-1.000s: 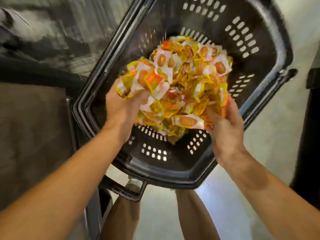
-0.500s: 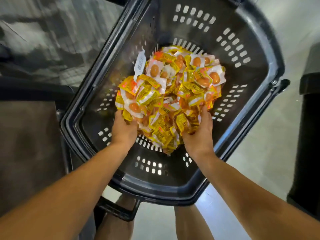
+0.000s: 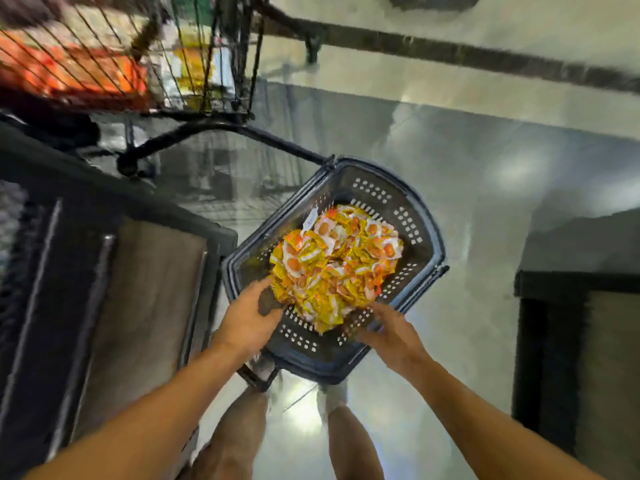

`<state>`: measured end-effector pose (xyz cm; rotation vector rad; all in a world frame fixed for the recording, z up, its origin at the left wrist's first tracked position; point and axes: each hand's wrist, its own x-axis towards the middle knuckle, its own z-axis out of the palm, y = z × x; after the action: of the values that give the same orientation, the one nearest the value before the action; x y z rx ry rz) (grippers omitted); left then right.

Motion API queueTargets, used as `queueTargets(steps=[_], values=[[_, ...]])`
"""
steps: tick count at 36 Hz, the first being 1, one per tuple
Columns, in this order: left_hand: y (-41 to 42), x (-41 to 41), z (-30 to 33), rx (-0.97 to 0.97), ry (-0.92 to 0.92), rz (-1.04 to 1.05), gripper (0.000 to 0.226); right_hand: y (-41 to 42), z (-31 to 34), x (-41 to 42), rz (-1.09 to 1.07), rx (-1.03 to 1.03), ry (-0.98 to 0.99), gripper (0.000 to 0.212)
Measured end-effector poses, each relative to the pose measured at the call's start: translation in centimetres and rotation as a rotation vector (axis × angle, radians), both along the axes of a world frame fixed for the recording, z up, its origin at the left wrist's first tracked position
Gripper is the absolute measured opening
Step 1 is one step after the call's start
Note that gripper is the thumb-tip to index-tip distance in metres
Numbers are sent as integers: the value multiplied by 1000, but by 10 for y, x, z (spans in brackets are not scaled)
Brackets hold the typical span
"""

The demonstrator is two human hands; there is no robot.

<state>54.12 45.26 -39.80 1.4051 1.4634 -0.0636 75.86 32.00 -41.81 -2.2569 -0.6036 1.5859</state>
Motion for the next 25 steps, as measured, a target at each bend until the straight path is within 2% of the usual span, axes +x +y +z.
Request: queueTargets(steps=[3,7,12,16,21,25], values=[[-16,-11,58,65,4,-71,51,-8,51,10,74,26,-61,47],[-40,-24,130,144,26,-162,58,-18,120,14,147,40,-74,64],[-84,-52,205,220,17,-170,58,-33,194,4,260,149,-97,65],[-127,-81,244,286,16,-123,60,-53,236,-9,372,304,-97,62],[-189,-117,278,363,77,-1,56,-79,271,-26,498,346,-11,58],[-233,-144,287,407,109,103,60,-86,284,-39,678,305,49,76]])
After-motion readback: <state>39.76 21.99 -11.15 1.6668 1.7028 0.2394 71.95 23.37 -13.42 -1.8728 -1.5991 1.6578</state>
